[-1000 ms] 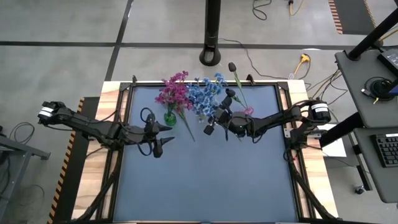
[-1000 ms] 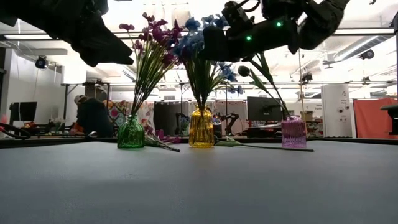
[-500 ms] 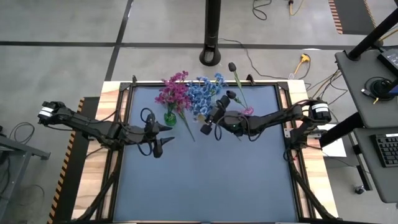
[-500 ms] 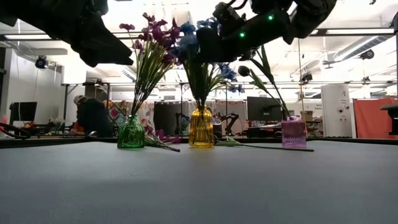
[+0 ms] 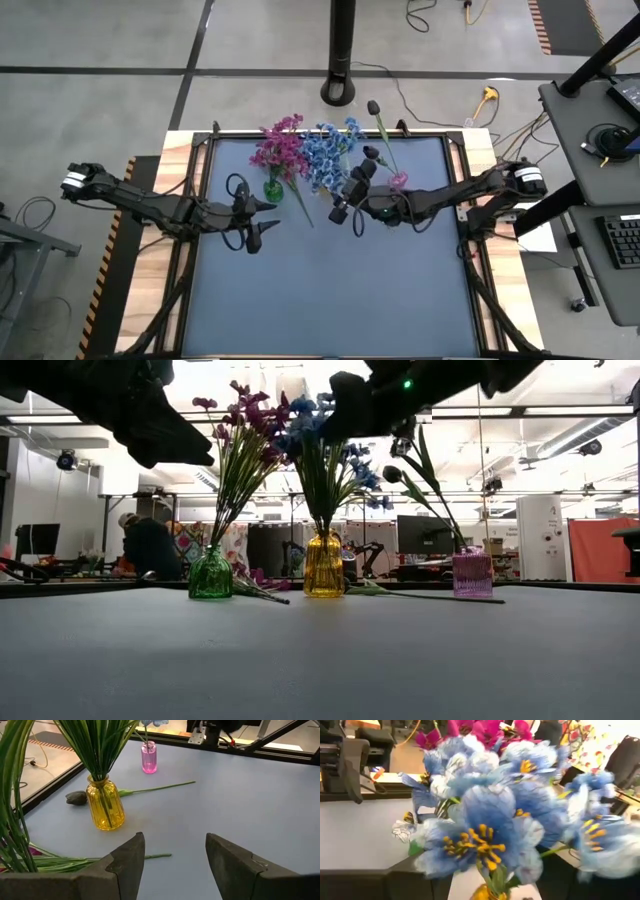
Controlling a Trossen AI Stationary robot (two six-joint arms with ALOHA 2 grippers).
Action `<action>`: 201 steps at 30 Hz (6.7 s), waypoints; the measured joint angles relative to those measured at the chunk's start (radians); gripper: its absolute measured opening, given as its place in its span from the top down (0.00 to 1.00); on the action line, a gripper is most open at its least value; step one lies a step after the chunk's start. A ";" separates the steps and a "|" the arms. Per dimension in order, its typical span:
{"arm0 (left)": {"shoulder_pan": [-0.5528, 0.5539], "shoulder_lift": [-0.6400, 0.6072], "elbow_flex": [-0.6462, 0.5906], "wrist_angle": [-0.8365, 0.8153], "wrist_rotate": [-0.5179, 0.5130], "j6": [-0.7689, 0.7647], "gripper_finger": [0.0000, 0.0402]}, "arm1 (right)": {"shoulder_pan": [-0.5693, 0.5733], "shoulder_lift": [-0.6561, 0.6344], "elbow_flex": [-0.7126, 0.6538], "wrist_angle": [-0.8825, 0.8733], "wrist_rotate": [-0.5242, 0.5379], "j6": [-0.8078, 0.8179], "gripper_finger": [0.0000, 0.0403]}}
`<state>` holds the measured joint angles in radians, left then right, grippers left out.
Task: Sort flowers into vase by color
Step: Put the blue flowers into the yellow flower vase, then put the black flower into the purple flower vase
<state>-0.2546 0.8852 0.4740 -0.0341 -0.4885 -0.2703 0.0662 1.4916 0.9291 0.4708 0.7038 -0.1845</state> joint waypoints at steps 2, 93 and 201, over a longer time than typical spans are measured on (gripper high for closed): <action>0.000 0.000 0.000 0.000 0.000 0.000 0.52 | 0.012 -0.023 0.000 -0.018 0.007 0.001 0.45; 0.001 0.096 0.227 -0.368 -0.003 0.183 0.52 | -0.003 0.110 -0.262 -0.605 -0.233 0.817 0.96; 0.001 0.097 0.223 -0.340 -0.009 0.183 0.52 | 0.132 -0.479 -0.648 1.102 0.112 -0.236 0.94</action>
<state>-0.2535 0.9825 0.6971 -0.3737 -0.4976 -0.0873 0.1983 1.0123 0.2813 1.5726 0.8158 -0.4210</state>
